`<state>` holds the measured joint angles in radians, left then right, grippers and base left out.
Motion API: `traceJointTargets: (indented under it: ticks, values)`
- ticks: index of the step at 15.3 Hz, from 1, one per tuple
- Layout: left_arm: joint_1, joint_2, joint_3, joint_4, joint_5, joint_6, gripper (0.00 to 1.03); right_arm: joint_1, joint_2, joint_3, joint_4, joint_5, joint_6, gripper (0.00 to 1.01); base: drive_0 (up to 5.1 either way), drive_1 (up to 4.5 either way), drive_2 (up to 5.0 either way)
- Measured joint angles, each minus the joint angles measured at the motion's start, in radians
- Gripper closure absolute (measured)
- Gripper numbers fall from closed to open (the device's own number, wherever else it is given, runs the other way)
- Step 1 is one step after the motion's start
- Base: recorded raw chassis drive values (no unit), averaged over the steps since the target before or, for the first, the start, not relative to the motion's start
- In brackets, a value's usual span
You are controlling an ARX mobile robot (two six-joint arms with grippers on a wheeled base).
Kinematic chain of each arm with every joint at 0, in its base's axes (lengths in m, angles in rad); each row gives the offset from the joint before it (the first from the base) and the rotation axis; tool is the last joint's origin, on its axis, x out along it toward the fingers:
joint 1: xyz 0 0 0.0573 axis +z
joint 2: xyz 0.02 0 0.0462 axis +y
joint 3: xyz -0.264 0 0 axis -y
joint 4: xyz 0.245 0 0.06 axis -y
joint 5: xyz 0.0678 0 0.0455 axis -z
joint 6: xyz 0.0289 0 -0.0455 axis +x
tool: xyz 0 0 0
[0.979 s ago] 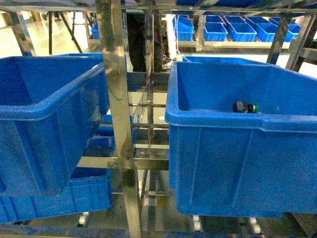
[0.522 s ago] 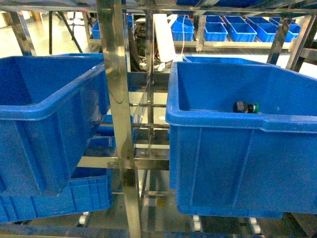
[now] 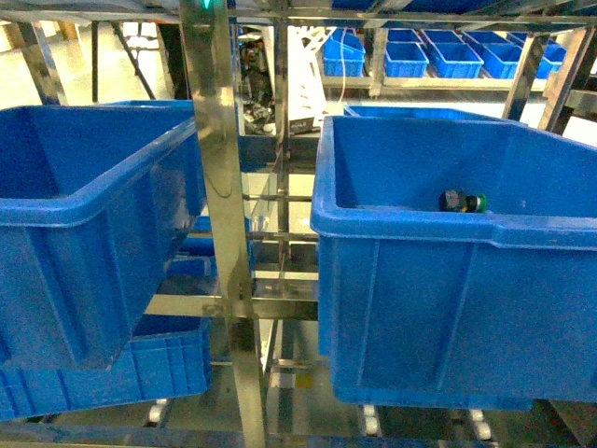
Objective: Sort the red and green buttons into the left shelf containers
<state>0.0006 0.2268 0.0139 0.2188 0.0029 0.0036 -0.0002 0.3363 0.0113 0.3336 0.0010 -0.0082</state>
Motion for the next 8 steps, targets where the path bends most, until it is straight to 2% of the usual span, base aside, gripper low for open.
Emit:
traceJointTargets:
  ticks: [3, 4, 5, 8]
  values:
    - [0.000, -0.050, 0.000, -0.040, -0.004, -0.001, 1.01, 0.000, -0.074, 0.000, -0.071, -0.001, 0.000, 0.99, 0.0, 0.00, 0.0]
    - [0.000, -0.089, 0.001, -0.100, -0.005, -0.001, 1.01, 0.000, -0.099, 0.000, -0.096, -0.001, 0.000, 0.99, 0.0, 0.00, 0.0]
    - [0.000, -0.201, 0.001, -0.235, -0.007, -0.002, 1.01, 0.000, -0.123, 0.000, -0.117, 0.000, 0.000, 0.99, 0.0, 0.00, 0.0]
    - [-0.001, -0.216, 0.005, -0.210, -0.011, -0.001, 1.01, 0.000, -0.138, 0.000, -0.137, -0.002, 0.000, 0.99, 0.0, 0.00, 0.0]
